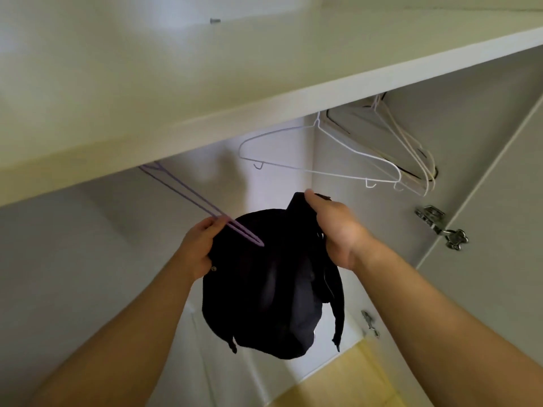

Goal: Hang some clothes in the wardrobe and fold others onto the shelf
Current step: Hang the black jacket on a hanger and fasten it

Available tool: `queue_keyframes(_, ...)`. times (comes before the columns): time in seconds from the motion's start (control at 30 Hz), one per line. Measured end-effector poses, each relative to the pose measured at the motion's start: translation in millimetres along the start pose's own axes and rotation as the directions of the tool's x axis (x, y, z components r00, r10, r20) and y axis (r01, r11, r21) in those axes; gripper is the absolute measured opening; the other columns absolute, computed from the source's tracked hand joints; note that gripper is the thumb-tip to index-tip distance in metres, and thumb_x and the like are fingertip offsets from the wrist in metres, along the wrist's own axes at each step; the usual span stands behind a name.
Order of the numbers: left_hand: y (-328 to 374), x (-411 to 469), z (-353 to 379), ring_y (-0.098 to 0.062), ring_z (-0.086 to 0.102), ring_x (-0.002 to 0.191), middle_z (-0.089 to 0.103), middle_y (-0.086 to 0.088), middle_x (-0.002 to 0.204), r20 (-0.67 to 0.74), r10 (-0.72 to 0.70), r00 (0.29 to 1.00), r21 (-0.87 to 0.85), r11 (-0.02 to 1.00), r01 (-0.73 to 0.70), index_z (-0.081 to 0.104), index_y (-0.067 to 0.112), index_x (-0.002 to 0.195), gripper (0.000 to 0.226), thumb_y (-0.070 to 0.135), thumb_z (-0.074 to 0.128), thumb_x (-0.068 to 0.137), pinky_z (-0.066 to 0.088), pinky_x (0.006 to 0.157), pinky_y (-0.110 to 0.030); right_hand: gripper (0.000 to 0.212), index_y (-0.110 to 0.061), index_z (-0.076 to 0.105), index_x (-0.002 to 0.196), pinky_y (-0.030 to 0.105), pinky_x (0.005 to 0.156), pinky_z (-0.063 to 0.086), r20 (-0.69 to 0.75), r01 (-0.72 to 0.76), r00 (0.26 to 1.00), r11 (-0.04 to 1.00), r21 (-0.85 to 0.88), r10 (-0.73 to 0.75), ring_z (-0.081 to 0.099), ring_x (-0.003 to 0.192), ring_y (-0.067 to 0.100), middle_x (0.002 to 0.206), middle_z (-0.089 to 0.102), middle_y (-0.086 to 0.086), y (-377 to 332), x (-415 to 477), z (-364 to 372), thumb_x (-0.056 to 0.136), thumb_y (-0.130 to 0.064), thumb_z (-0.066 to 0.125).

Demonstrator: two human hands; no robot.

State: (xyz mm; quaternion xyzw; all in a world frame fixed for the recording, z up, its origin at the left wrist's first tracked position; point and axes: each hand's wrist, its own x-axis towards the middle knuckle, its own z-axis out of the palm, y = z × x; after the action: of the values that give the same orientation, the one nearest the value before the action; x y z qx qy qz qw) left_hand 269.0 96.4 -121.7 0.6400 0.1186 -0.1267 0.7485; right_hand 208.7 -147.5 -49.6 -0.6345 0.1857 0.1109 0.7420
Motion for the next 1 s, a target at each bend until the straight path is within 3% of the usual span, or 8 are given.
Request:
queue_keyframes(0.1, -7.2, 2.4, 8.6, -0.027, 0.070, 0.090, 0.074, -0.011, 0.092, 0.028, -0.005, 1.000, 0.007, 1.000, 0.005, 0.070, 0.011, 0.093, 0.013, 0.023, 0.070, 0.090, 0.056, 0.078, -0.037, 0.040, -0.007, 0.066, 0.104, 0.044, 0.091, 0.056, 0.101, 0.267, 0.964, 0.895, -0.358, -0.247, 0.070, 0.094, 0.029, 0.100, 0.072, 0.013, -4.3, -15.8, 28.1, 0.088, -0.043, 0.062)
queue_keyframes(0.2, -5.3, 0.3, 15.4, -0.025, 0.072, 0.080, 0.073, -0.013, 0.090, 0.065, -0.001, 0.998, -0.021, 1.000, 0.002, 0.067, 0.006, 0.094, 0.013, 0.019, 0.068, 0.092, 0.058, 0.070, -0.035, 0.026, -0.006, 0.059, 0.096, 0.034, 0.067, 0.050, 0.320, 0.526, 0.836, 0.486, -0.697, -0.446, 0.062, 0.079, 0.024, 0.088, 0.065, 0.010, 3.0, -20.0, 62.3, 0.096, -0.032, 0.058)
queue_keyframes(0.27, -5.0, -0.5, 17.2, -0.023, 0.071, 0.073, 0.072, -0.012, 0.086, 0.075, 0.006, 0.997, 0.001, 1.000, -0.006, 0.066, 0.005, 0.093, 0.013, 0.018, 0.067, 0.093, 0.058, 0.063, -0.032, 0.024, -0.008, 0.058, 0.107, 0.036, 0.068, 0.050, 0.352, 0.518, 0.790, 0.240, -0.821, -0.501, 0.061, 0.083, 0.026, 0.094, 0.063, 0.009, 11.8, -7.0, 80.2, 0.101, -0.029, 0.049)
queue_keyframes(0.37, -5.5, 0.6, 12.6, -0.026, 0.072, 0.080, 0.074, -0.015, 0.092, 0.078, 0.000, 0.997, 0.052, 0.999, -0.004, 0.069, 0.006, 0.091, 0.019, 0.024, 0.072, 0.089, 0.058, 0.068, -0.035, 0.022, -0.012, 0.057, 0.111, 0.032, 0.062, 0.043, 0.290, 0.369, 0.798, 0.048, -0.928, -0.529, 0.062, 0.081, 0.028, 0.092, 0.062, 0.006, 13.4, 10.3, 85.8, 0.105, -0.027, 0.042)
queue_keyframes(0.57, 1.3, 6.7, -0.8, -0.032, 0.067, 0.100, 0.072, -0.015, 0.105, 0.157, -0.035, 0.987, 0.099, 0.995, 0.020, 0.073, 0.010, 0.101, 0.031, 0.024, 0.081, 0.075, 0.057, 0.083, -0.040, 0.015, -0.014, 0.054, 0.111, 0.031, 0.062, 0.038, 0.187, 0.279, 0.829, 0.101, -0.955, -0.526, 0.053, 0.074, 0.025, 0.097, 0.063, 0.004, 0.1, 16.6, 74.0, 0.097, -0.010, 0.049)
queue_keyframes(0.73, 12.3, 33.8, -28.1, -0.039, 0.061, 0.111, 0.059, -0.019, 0.124, 0.143, -0.064, 0.988, 0.303, 0.953, 0.018, 0.067, 0.024, 0.114, 0.065, -0.022, 0.068, 0.068, 0.059, 0.075, -0.040, 0.021, -0.017, 0.054, 0.111, 0.034, 0.068, 0.038, 0.111, 0.260, 0.802, 0.175, -0.950, -0.587, 0.057, 0.085, 0.033, 0.101, 0.063, 0.008, -8.7, 2.1, 26.9, 0.105, -0.029, 0.038)
queue_keyframes(0.87, 9.0, 47.3, -42.2, -0.027, 0.067, 0.093, 0.069, -0.015, 0.108, -0.020, 0.125, 0.992, 0.730, 0.680, -0.071, 0.066, 0.011, 0.123, 0.052, -0.005, 0.078, 0.075, 0.054, 0.083, -0.034, 0.032, -0.015, 0.054, 0.093, 0.035, 0.066, 0.040, 0.120, 0.229, 0.809, 0.120, -0.966, -0.576, 0.061, 0.088, 0.038, 0.091, 0.064, 0.012, -3.3, -15.4, -31.6, 0.104, -0.042, 0.038)
queue_keyframes(1.0, 18.0, 50.3, -50.4, -0.027, 0.069, 0.083, 0.073, -0.012, 0.089, -0.034, 0.268, 0.963, 0.898, 0.432, -0.088, 0.075, 0.009, 0.096, 0.022, 0.025, 0.080, 0.083, 0.047, 0.068, -0.030, 0.043, -0.020, 0.034, 0.070, 0.034, 0.063, 0.035, 0.127, 0.154, 0.816, 0.001, -0.988, -0.563, 0.060, 0.083, 0.037, 0.077, 0.057, 0.007, -3.6, -37.4, -93.1, 0.101, -0.050, 0.042)
